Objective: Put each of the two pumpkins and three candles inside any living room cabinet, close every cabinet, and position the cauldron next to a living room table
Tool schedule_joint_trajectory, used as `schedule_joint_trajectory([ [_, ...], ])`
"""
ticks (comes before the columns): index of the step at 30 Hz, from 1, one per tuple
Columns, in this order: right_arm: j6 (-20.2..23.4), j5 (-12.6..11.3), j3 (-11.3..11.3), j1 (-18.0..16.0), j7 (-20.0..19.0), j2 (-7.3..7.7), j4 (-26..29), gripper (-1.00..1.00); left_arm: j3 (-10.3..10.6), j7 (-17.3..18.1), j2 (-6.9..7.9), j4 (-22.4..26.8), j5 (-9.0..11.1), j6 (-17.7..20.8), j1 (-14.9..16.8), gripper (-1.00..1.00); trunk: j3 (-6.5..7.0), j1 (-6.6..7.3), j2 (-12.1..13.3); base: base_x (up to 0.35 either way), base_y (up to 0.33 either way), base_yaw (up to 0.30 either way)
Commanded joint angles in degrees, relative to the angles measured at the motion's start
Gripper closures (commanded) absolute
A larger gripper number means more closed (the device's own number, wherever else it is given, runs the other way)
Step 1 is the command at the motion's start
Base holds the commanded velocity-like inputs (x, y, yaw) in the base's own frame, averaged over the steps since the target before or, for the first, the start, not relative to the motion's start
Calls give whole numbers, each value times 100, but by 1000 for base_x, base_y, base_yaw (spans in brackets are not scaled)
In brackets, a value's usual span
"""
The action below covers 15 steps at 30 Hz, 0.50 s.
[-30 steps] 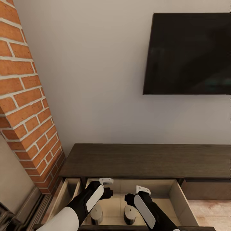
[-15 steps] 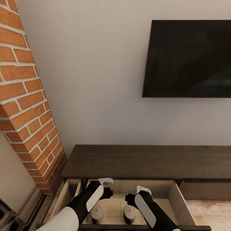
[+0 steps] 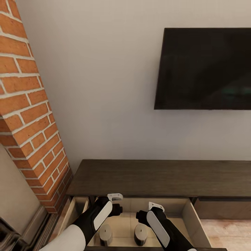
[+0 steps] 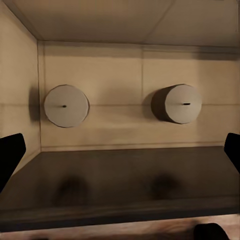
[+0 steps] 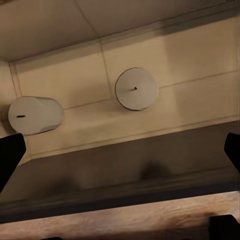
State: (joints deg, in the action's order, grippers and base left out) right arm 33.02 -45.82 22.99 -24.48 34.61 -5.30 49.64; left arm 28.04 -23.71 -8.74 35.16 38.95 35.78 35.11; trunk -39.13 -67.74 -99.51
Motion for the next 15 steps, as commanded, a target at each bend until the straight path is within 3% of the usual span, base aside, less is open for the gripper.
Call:
schedule_joint_trajectory([
  [1,8,-50,14,-5,54,3,9,-100,26,-55,4,8,61,8,4,-100,13,23,39,0,0,0],
  [15,12,-50,13,-5,54,3,3,-100,-52,-55,25,0,61,8,6,-100,264,331,600,0,0,0],
])
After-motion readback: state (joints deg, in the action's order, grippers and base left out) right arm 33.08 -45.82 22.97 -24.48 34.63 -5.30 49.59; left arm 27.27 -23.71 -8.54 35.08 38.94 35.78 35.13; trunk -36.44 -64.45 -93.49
